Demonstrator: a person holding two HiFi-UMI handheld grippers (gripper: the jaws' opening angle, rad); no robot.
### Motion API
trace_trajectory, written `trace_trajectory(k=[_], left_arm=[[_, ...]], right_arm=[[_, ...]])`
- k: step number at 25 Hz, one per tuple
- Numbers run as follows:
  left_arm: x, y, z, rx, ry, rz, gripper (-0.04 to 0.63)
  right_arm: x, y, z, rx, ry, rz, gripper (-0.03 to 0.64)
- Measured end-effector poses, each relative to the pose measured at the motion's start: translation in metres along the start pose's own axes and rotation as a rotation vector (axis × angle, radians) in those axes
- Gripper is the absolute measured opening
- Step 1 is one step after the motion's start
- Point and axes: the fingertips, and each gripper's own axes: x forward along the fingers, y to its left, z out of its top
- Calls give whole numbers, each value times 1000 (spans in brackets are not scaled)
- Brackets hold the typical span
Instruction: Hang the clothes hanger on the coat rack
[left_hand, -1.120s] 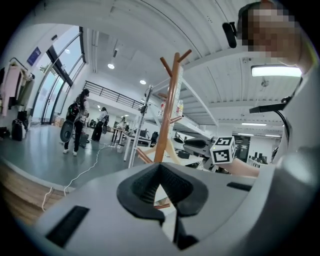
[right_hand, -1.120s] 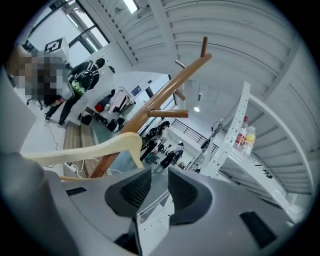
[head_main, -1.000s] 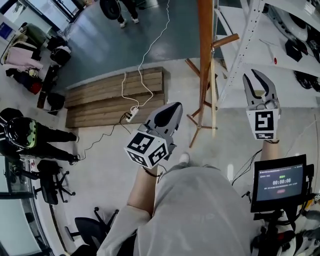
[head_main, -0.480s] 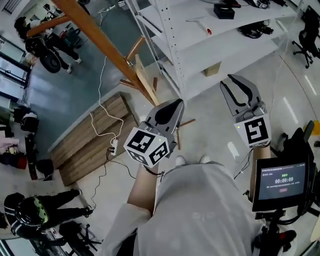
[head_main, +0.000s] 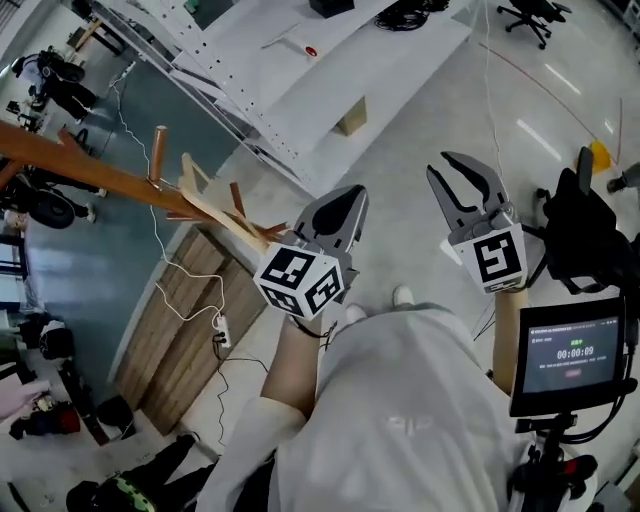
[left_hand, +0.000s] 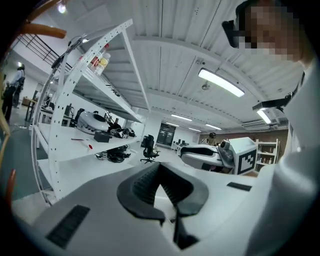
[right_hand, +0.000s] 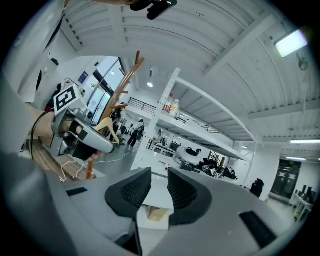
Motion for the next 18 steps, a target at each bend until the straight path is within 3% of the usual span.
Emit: trace_trajectory(k=[12, 18], left_arm=[[43, -33, -33, -19, 83, -141, 2], [50, -36, -34, -23, 100, -162, 2]], right_arm=[[-39, -9, -48, 65, 80, -123, 109], [-45, -17, -54, 77, 101, -169, 107]])
